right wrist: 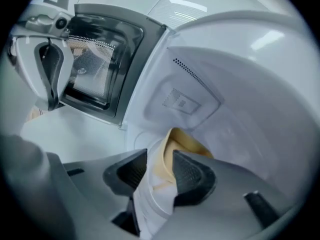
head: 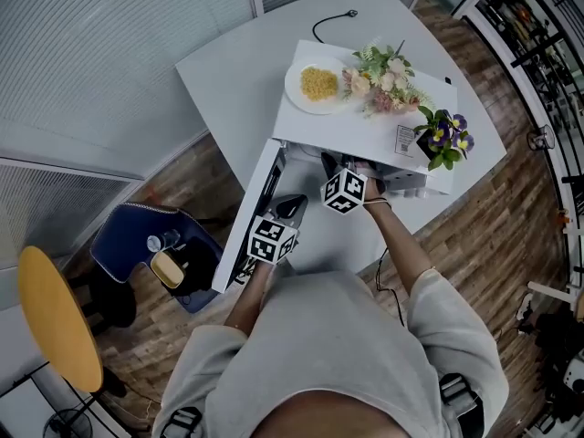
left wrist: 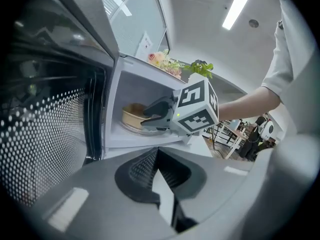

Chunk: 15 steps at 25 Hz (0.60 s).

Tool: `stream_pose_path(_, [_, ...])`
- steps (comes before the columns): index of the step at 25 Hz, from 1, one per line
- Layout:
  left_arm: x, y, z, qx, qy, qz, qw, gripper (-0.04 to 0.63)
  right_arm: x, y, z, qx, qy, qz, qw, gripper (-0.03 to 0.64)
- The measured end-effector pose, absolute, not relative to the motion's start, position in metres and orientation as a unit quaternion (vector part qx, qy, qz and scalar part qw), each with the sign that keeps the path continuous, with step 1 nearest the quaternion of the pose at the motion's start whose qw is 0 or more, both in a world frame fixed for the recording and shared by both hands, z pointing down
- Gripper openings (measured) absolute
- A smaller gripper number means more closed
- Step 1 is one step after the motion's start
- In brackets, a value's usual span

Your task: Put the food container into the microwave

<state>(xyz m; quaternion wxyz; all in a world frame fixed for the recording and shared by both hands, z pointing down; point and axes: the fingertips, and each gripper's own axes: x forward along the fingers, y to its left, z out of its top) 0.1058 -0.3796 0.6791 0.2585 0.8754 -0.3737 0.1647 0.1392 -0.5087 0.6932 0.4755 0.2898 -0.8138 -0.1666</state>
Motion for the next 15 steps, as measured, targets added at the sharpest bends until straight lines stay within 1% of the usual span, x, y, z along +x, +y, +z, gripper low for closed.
stream_pose_path(7, [0.109, -0.373, 0.673, 0.881, -0.367, 0.166, 0.249, 0.011, 0.141, -0.490, 0.686, 0.295, -0.813, -0.171, 0.472, 0.147])
stream_pose_path(11, [0.112, -0.368, 0.670, 0.884, -0.362, 0.166, 0.243, 0.011, 0.145, -0.480, 0.681, 0.303, -0.810, -0.174, 0.471, 0.115])
stream_pose_path(15, [0.116, -0.364, 0.667, 0.888, -0.358, 0.167, 0.238, 0.011, 0.150, -0.471, 0.675, 0.316, -0.807, -0.179, 0.467, 0.059])
